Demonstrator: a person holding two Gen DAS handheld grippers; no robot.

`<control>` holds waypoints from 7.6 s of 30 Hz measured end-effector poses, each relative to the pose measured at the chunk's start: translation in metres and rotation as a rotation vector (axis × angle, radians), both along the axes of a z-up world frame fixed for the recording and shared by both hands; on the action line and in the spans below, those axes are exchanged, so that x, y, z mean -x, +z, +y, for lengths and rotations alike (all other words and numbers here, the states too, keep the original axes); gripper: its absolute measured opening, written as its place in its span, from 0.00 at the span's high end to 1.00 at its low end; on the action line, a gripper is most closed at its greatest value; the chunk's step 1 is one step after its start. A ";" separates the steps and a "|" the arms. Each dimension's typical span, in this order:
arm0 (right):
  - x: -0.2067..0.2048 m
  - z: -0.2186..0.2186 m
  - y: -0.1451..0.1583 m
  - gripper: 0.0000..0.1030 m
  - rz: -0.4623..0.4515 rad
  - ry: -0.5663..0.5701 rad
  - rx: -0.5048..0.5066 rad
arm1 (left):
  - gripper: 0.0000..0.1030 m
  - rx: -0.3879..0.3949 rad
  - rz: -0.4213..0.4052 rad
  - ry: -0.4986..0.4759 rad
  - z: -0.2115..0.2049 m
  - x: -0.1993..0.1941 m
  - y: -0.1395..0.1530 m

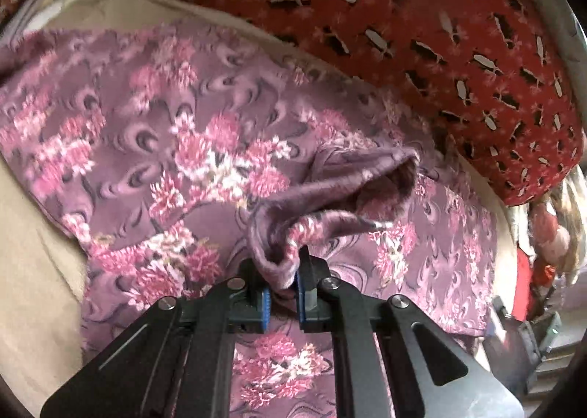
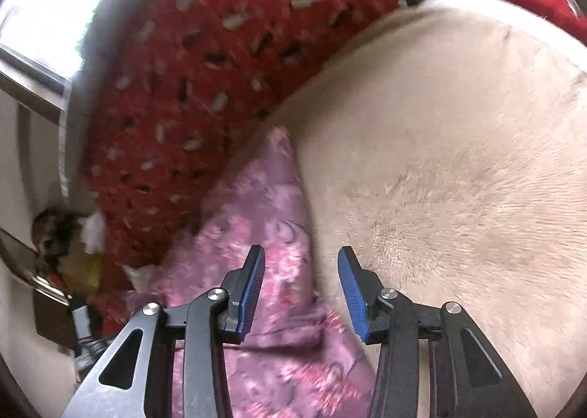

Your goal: Fold small clothes

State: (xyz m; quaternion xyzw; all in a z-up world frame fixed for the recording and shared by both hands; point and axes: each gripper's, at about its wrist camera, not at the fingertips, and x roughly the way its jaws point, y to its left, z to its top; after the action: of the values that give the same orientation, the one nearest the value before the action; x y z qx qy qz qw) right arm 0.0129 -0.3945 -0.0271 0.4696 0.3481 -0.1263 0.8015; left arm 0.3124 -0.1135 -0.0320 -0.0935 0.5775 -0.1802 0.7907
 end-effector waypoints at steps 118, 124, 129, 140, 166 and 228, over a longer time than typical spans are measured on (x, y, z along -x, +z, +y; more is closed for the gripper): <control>-0.158 0.269 0.024 0.45 -0.178 0.626 0.246 | 0.52 0.330 0.155 0.143 0.146 0.020 -0.003; -0.193 0.303 0.011 0.78 -0.127 0.718 0.207 | 0.52 0.370 0.163 0.164 0.142 0.023 -0.020; -0.186 0.288 0.015 0.93 -0.205 0.687 0.151 | 0.52 0.393 0.137 0.162 0.139 0.017 -0.012; -0.119 0.164 0.049 0.93 -0.273 0.485 0.166 | 0.50 0.441 0.151 0.202 0.114 0.005 -0.016; -0.125 0.114 0.001 0.94 -0.197 0.367 -0.085 | 0.22 0.510 0.046 0.333 0.102 0.001 -0.005; -0.018 0.013 0.000 0.94 -0.030 0.104 0.159 | 0.72 0.246 0.011 0.279 0.073 0.011 -0.028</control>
State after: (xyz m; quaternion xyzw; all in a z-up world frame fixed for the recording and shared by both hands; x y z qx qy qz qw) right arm 0.0310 -0.3811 -0.0268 0.3879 0.3489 -0.1046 0.8467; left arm 0.3017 -0.0409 -0.0600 -0.2699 0.5367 -0.1375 0.7875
